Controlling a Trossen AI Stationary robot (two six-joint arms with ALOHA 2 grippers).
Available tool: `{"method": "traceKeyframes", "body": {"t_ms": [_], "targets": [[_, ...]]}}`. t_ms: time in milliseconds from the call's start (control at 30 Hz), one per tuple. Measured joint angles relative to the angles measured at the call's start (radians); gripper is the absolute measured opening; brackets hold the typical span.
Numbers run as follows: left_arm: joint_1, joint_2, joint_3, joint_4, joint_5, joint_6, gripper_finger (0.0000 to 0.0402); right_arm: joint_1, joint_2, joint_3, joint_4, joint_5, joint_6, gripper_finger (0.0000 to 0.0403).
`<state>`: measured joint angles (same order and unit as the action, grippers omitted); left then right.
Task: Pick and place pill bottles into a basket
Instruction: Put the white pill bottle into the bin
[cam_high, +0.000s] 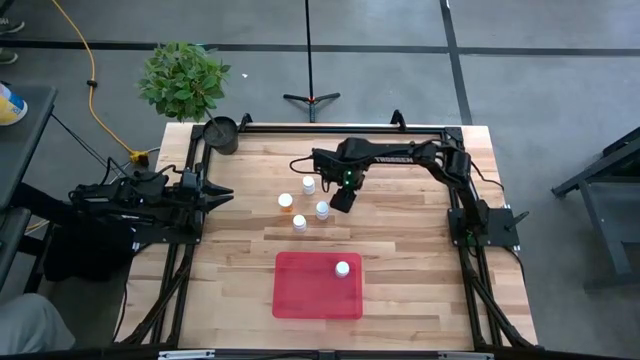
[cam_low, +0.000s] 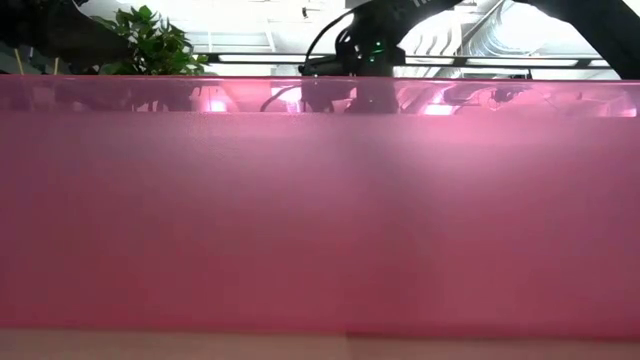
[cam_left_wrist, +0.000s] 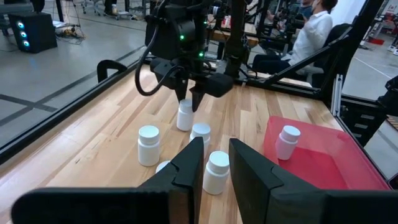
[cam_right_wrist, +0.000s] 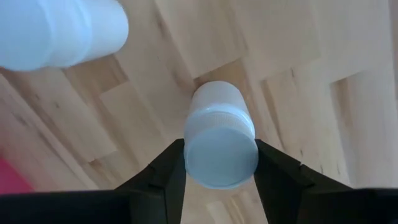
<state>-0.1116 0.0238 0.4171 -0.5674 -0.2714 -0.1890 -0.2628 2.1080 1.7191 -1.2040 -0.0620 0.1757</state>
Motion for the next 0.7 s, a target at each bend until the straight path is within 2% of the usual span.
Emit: {"method": "traceKeyframes", "body": {"t_ms": [133,300,700], "targets": [[0.000,0.000,0.000,0.000,0.000,0.000,0.0111,0.009,-0.002,0.008,-0.038,-0.004,0.001,0.0147],[0.000,0.000,0.000,0.000,0.000,0.000,0.0111,0.015,-0.004,0.093,-0.097,0.012,-0.001,0.0147],[0.000,0.000,0.000,0.000,0.000,0.000,0.0111,0.053,-0.005,0.535,-0.285,0.010,0.007,0.0147]]}}
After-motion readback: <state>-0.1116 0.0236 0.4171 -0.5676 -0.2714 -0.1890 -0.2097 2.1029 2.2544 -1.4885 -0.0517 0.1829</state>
